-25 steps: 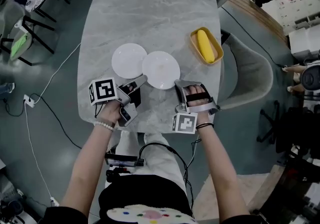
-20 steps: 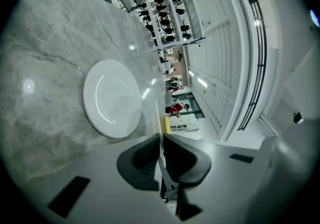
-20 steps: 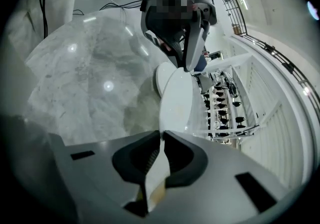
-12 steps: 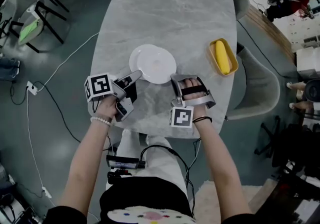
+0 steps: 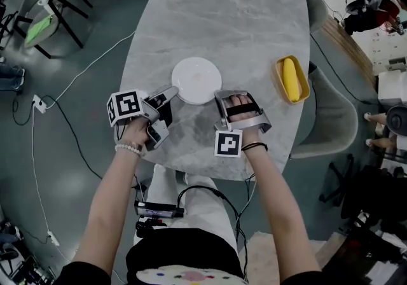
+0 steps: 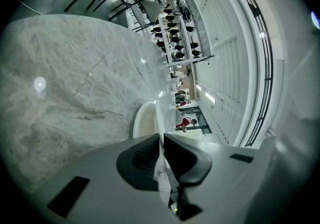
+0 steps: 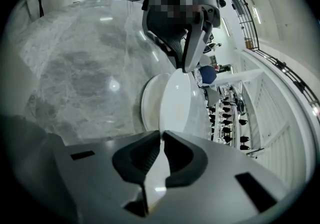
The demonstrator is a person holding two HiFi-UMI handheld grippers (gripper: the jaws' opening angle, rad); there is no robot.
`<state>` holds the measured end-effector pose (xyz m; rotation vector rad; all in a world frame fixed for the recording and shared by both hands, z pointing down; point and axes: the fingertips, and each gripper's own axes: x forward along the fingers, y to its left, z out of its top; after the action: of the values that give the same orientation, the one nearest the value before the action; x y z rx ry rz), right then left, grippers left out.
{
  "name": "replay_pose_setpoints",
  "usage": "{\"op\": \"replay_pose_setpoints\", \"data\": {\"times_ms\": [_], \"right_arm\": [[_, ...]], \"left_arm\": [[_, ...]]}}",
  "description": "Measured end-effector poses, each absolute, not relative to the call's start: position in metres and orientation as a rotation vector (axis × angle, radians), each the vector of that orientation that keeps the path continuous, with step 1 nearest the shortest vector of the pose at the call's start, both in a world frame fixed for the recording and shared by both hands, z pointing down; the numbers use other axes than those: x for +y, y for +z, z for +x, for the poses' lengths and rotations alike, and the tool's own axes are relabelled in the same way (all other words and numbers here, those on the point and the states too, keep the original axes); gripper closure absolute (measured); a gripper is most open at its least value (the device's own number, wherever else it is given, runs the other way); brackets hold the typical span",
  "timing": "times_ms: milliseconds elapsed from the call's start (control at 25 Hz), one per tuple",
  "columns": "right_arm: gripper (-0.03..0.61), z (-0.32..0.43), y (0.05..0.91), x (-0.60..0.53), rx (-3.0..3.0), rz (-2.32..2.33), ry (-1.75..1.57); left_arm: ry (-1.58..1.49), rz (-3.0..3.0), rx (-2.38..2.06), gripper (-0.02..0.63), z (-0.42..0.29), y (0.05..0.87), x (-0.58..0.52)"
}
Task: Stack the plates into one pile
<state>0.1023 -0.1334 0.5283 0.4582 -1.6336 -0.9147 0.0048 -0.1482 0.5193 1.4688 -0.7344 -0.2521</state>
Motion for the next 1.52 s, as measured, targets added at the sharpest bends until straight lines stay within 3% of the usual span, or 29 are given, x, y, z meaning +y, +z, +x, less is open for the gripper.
{"op": "replay_pose_setpoints", "data": {"times_ms": [640, 800, 1120, 1360, 1520], "right_arm": [[0.522, 0.066, 0.549, -0.162, -1.621, 0.386, -0.842], [0.480, 0.070, 0.555, -0.161, -1.624, 0.373, -0.805], [0.422, 0.077, 0.553, -0.152, -1.683, 0.423, -0.692], [0.434, 0.077, 0.529, -0.147, -1.830, 0.632, -0.507], [0.528, 0.075, 0.489, -0.148, -1.996, 0.913, -0.372]], "left_arm": [[-0.119, 1.438, -0.774, 0.580, -0.040, 0.556, -0.169], [-0.105, 1.460, -0.781, 0.576, -0.041, 0.553, -0.169], [-0.033, 1.538, -0.732, 0.430, -0.031, 0.541, -0.162], [0.032, 1.626, -0.750, 0.430, -0.037, 0.532, -0.154], [0.074, 1.763, -0.850, 0.491, -0.047, 0.511, -0.154]]}}
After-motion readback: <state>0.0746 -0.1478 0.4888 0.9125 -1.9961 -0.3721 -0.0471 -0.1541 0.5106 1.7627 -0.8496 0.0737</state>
